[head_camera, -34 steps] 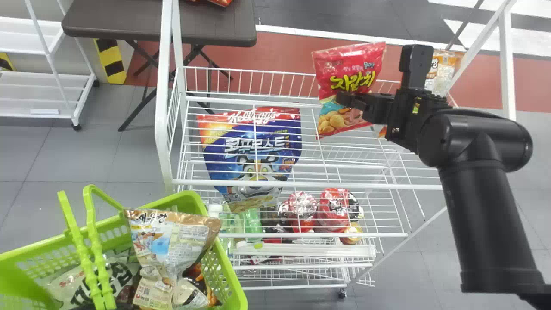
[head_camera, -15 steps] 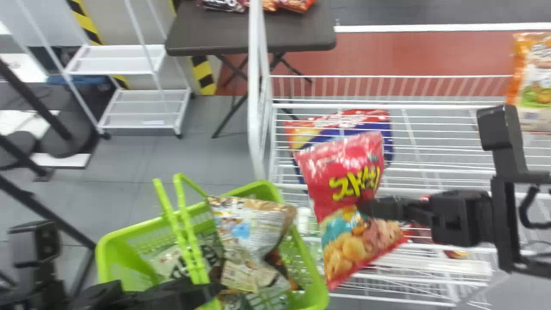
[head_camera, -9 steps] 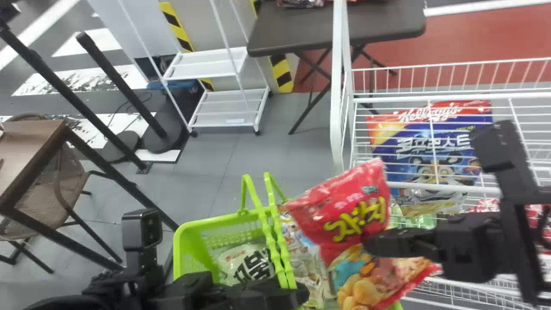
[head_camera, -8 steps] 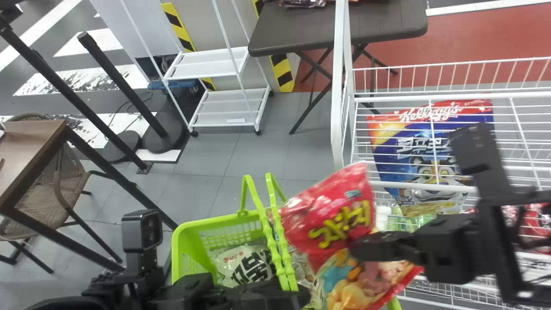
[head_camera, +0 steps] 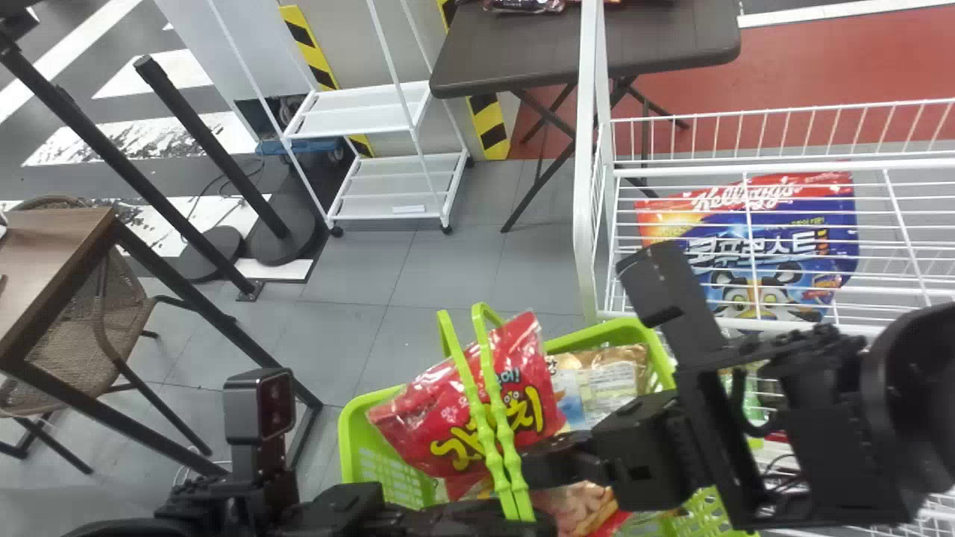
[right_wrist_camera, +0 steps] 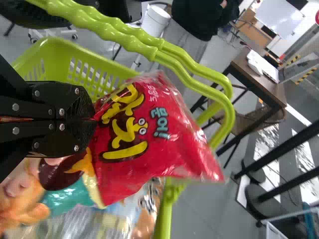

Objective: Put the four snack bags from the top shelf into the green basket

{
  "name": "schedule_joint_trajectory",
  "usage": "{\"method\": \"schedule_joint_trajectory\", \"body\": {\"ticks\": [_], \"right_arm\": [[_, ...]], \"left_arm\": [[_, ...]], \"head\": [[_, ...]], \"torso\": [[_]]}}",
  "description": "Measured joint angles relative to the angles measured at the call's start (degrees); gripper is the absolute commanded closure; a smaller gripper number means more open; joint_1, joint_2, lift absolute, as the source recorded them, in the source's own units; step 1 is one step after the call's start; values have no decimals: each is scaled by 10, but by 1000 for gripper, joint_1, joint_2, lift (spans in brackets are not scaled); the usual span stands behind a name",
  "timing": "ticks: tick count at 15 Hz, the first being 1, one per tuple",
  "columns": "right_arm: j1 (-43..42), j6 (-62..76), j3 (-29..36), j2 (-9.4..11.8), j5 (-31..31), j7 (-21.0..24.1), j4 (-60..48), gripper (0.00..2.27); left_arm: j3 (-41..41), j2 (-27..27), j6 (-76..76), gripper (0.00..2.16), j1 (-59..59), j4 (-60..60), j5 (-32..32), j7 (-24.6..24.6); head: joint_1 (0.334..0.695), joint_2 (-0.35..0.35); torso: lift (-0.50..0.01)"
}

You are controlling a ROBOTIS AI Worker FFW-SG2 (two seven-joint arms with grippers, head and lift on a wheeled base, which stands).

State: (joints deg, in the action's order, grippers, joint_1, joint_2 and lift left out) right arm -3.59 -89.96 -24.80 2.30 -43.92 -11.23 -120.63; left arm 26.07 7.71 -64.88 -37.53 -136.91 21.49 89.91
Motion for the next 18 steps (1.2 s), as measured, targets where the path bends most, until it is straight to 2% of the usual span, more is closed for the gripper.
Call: {"method": "schedule_joint_trajectory", "body": {"ticks": [1,2,3,5,8,12,14,15,16,18], "right_arm": [[-4,0,-9,-3,1,1,10,1605],[-8,0,-17,-5,4,3,19,542],[-10,0,-22,-6,7,8,25,-1],[-12,0,-16,-5,9,19,24,-1],[-3,0,37,-1,-5,18,5,19],[18,0,183,11,-67,14,-19,43],[24,0,258,25,-34,10,-38,43],[21,0,285,34,5,10,-41,43],[15,0,302,42,46,10,-40,43],[-3,33,325,65,130,14,-8,46]], "left_arm": [[-4,0,0,2148,0,-1,0,0],[-6,1,0,2148,1,-2,0,0],[-6,3,0,2148,1,-2,0,0],[-3,5,0,2148,2,-1,-1,0],[5,8,1,2148,3,3,3,0],[20,12,2,2148,3,12,14,0],[27,15,4,2148,3,16,19,0],[30,17,5,2148,3,18,22,0],[33,18,6,2148,2,20,25,0],[36,19,7,2148,1,22,28,0]], "head": [[695,350],[695,350],[695,350],[695,350],[695,350],[695,350],[695,346],[695,291],[695,171],[695,69]], "torso": [[-6],[-6],[-6],[-6],[-6],[-6],[-6],[-6],[-6],[-6]]}}
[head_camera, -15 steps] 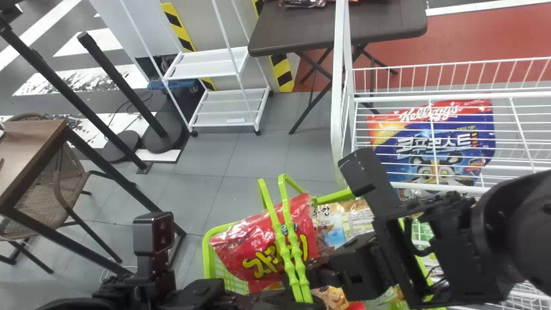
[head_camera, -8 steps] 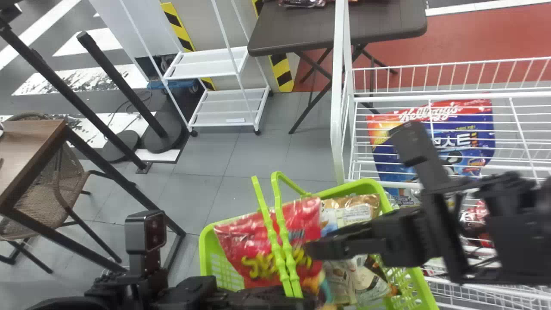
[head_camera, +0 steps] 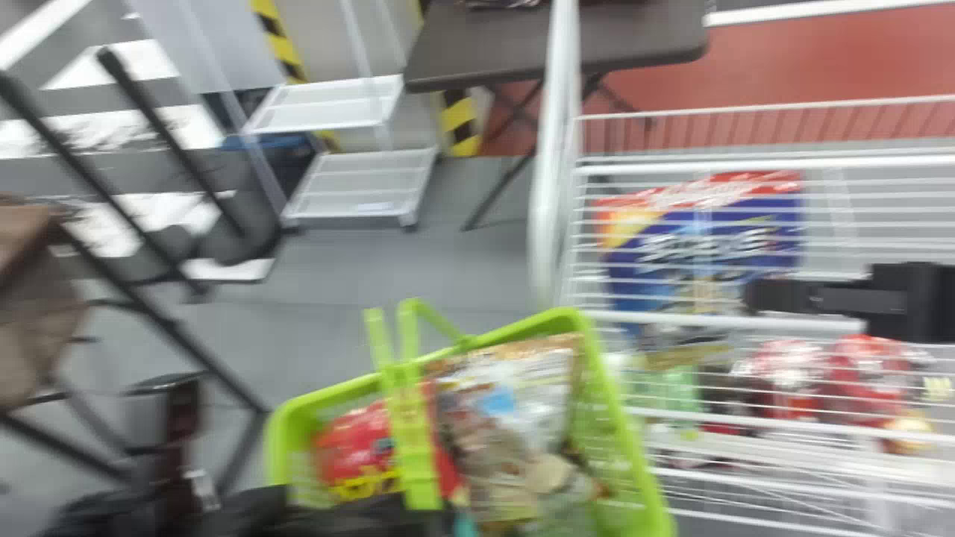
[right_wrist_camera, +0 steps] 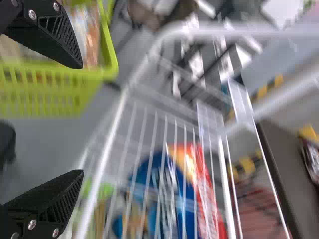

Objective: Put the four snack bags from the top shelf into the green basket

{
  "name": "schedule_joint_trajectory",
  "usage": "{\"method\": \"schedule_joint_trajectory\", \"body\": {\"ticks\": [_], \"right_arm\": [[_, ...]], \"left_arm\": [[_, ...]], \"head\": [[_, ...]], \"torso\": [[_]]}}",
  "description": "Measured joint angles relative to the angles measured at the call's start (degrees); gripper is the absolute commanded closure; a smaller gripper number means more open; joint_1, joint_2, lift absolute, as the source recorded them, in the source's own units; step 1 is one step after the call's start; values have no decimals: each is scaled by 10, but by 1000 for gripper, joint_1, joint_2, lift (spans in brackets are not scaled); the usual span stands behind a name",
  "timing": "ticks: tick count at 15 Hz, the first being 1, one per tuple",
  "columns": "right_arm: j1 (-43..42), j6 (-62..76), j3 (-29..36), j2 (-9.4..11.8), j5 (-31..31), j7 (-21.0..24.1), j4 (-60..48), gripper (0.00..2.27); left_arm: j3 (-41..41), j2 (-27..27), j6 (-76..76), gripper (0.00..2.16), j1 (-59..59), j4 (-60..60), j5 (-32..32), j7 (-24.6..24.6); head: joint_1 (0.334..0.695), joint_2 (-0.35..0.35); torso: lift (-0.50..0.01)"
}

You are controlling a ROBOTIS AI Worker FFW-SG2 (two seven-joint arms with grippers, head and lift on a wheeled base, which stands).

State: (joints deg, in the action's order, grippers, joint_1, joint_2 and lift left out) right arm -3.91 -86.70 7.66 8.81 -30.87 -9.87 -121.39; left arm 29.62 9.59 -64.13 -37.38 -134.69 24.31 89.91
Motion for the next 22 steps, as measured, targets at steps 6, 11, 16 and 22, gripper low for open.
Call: {"method": "schedule_joint_trajectory", "body": {"ticks": [6,11,16,22], "right_arm": [[-74,172,62,50,106,-11,156,49],[-139,266,86,91,141,-41,290,53],[-238,364,61,121,189,-63,454,90],[-293,412,32,125,243,-79,542,2078]], "left_arm": [[3,1,4,2148,-5,13,0,0],[4,0,5,2148,-6,19,-1,0],[3,-2,7,2148,-6,30,-6,0],[1,-4,19,2148,-6,47,-8,0]], "head": [[695,-184],[695,-295],[695,-337],[695,-338]], "torso": [[-6],[-6],[-6],[-6]]}}
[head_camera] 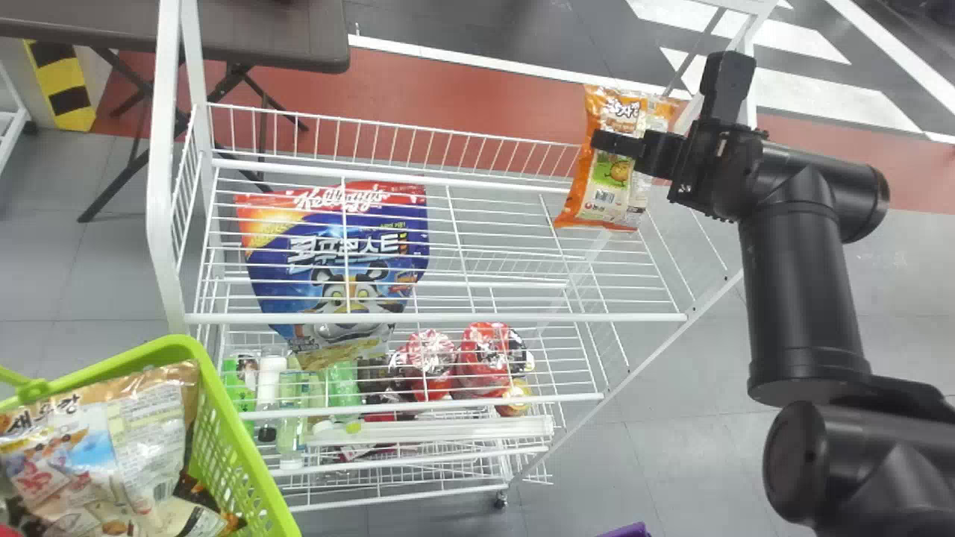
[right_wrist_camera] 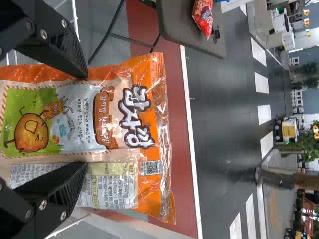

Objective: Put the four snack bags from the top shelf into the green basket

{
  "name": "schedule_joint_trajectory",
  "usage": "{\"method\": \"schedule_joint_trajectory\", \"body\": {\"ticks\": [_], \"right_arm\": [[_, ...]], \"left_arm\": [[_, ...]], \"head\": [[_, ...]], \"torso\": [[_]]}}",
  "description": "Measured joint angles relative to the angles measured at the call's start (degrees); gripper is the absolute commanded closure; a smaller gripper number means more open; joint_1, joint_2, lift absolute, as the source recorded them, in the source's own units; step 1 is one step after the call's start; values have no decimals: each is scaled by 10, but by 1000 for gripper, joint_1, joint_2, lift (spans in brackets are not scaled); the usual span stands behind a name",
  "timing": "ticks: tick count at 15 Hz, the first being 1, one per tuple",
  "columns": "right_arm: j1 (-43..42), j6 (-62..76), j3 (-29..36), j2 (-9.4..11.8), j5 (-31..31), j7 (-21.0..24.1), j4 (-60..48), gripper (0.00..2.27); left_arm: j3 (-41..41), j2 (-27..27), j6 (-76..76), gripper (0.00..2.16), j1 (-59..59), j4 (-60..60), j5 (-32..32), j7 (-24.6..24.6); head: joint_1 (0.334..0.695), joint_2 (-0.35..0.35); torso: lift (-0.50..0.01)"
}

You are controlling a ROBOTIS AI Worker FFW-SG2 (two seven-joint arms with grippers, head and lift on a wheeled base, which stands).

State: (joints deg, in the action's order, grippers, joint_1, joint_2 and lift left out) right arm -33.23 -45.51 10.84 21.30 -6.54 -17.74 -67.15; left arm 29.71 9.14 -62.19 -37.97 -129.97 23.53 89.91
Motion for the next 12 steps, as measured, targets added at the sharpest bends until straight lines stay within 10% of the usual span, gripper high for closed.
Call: {"method": "schedule_joint_trajectory", "body": {"ticks": [12], "right_arm": [[156,-141,112,-17,-198,1,-274,2250]], "left_arm": [[1,5,0,2148,-5,-7,0,0]], "head": [[695,-312]], "torso": [[-6]]}}
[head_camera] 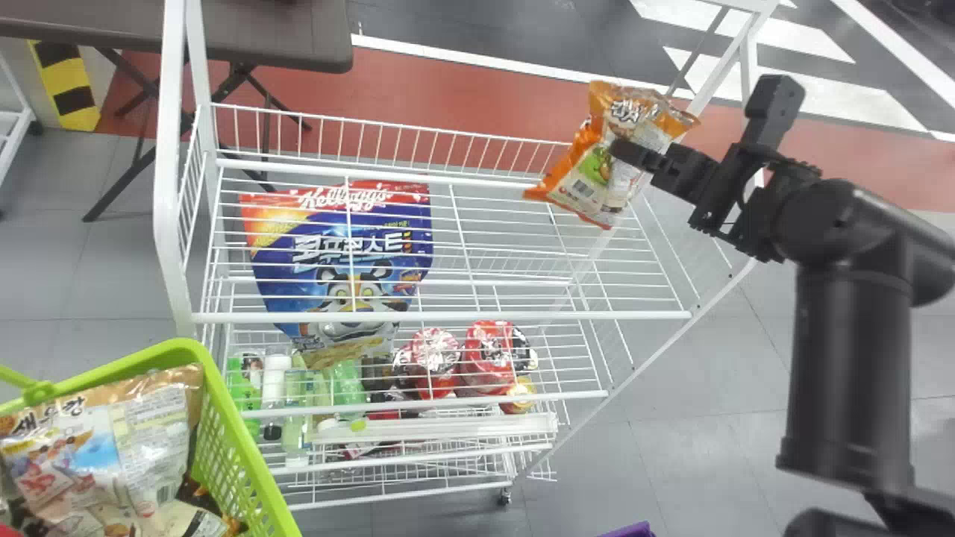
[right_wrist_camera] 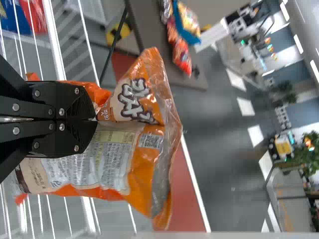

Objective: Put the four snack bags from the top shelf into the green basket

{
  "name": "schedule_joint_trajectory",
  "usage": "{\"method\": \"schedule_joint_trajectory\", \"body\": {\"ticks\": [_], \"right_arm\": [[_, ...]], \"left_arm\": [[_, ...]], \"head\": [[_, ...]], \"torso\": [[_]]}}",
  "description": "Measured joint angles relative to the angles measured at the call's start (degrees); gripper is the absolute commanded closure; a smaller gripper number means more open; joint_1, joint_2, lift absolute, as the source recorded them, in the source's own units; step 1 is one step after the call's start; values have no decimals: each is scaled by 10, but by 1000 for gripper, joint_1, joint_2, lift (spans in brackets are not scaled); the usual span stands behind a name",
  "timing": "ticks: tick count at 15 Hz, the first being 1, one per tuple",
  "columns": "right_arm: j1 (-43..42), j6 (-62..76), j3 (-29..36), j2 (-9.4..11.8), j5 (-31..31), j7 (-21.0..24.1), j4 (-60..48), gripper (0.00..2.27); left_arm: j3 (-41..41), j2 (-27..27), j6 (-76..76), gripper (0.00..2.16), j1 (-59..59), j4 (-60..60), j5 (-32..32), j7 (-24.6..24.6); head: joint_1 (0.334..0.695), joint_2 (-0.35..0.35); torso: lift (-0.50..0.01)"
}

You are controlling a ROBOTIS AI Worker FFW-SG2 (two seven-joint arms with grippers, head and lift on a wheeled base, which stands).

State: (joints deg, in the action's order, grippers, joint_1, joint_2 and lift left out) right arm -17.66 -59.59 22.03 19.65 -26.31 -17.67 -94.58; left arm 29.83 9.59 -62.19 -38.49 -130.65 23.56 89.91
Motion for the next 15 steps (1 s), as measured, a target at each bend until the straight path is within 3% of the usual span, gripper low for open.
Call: {"method": "schedule_joint_trajectory", "body": {"ticks": [4,6,9,10,11,12,15], "right_arm": [[105,-110,21,-33,-129,2,-206,2250],[146,-165,6,-45,-184,8,-274,2250],[189,-252,-43,-57,-237,15,-334,2250],[197,-277,-68,-61,-247,17,-345,2250],[203,-294,-95,-65,-257,21,-351,2250],[205,-300,-120,-69,-263,25,-355,2250],[201,-304,-202,-98,-273,37,-359,2250]], "left_arm": [[6,1,0,2148,6,0,0,0],[12,1,0,2148,8,-1,0,0],[20,1,-1,2148,13,-2,0,0],[21,1,-2,2148,15,-4,0,0],[22,1,-3,2148,16,-5,0,0],[21,0,-4,2148,18,-6,0,0],[15,-1,-7,2148,23,-9,-1,0]], "head": [[695,-199],[695,-81],[695,51],[695,136],[695,136],[695,220],[695,350]], "torso": [[-6],[-6],[-6],[-6],[-6],[-6],[-6]]}}
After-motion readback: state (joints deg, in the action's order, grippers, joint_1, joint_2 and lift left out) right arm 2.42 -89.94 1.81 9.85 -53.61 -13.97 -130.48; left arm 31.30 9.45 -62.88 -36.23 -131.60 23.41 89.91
